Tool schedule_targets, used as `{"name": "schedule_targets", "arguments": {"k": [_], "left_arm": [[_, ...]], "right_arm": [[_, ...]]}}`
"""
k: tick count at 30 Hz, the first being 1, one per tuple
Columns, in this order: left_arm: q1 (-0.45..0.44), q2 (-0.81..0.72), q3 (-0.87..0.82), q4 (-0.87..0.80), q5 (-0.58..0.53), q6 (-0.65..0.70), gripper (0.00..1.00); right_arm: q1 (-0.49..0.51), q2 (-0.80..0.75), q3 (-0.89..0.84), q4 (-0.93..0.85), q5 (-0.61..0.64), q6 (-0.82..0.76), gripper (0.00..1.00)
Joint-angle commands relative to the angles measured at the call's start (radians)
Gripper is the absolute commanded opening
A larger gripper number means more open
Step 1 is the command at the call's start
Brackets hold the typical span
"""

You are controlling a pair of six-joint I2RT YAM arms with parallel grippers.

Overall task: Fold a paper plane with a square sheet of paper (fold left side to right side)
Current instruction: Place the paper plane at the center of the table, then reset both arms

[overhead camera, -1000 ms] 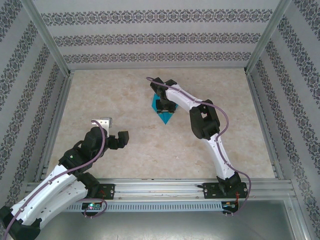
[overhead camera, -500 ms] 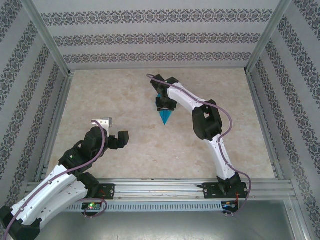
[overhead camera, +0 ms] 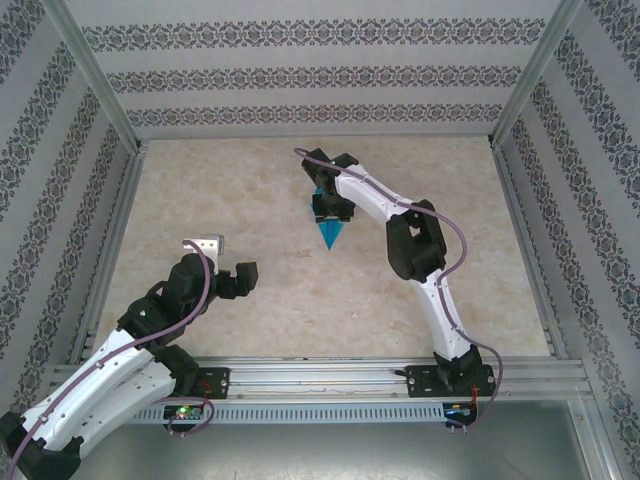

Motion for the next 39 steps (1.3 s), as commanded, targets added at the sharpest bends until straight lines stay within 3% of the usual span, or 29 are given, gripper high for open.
{"name": "schedule_targets", "arguments": {"k": [1, 11, 12, 13, 14, 23, 29, 33, 39], "left_arm": [[0.015, -0.003, 0.013, 0.016, -0.005, 0.014, 1.00], [0.015, -0.003, 0.010, 0.028, -0.028, 0.013, 1.00], [0.015, -0.003, 0.011, 0.028, -0.031, 0.011, 1.00], [0.015, -0.003, 0.012, 0.028, -0.036, 0.011, 1.00], [0.015, -0.002, 0.013, 0.026, -0.043, 0.010, 1.00], [0.017, -0.003, 0.022, 0.026, -0.107, 0.022, 1.00], [0.018, -0.004, 0.020, 0.035, -0.159, 0.023, 1.00], [0.021, -0.003, 0.010, 0.056, -0.193, 0.022, 1.00], [0.025, -0.003, 0.001, 0.091, -0.244, 0.018, 1.00]], "right_arm": [[0.022, -0.092, -0.023, -0.046, 0.028, -0.029, 0.45], [0.060, -0.314, -0.180, 0.011, 0.048, -0.067, 0.67], [0.062, -0.343, -0.202, 0.019, 0.051, -0.067, 0.77], [0.062, -0.374, -0.220, 0.023, 0.054, -0.068, 0.96], [0.063, -0.400, -0.235, 0.027, 0.059, -0.068, 0.98], [0.081, -0.655, -0.437, 0.040, 0.155, -0.085, 0.98], [0.067, -0.879, -0.662, 0.110, 0.236, -0.108, 0.98], [0.020, -1.072, -0.848, 0.207, 0.281, -0.141, 0.98], [-0.127, -1.356, -1.143, 0.399, 0.259, -0.185, 0.98]]}}
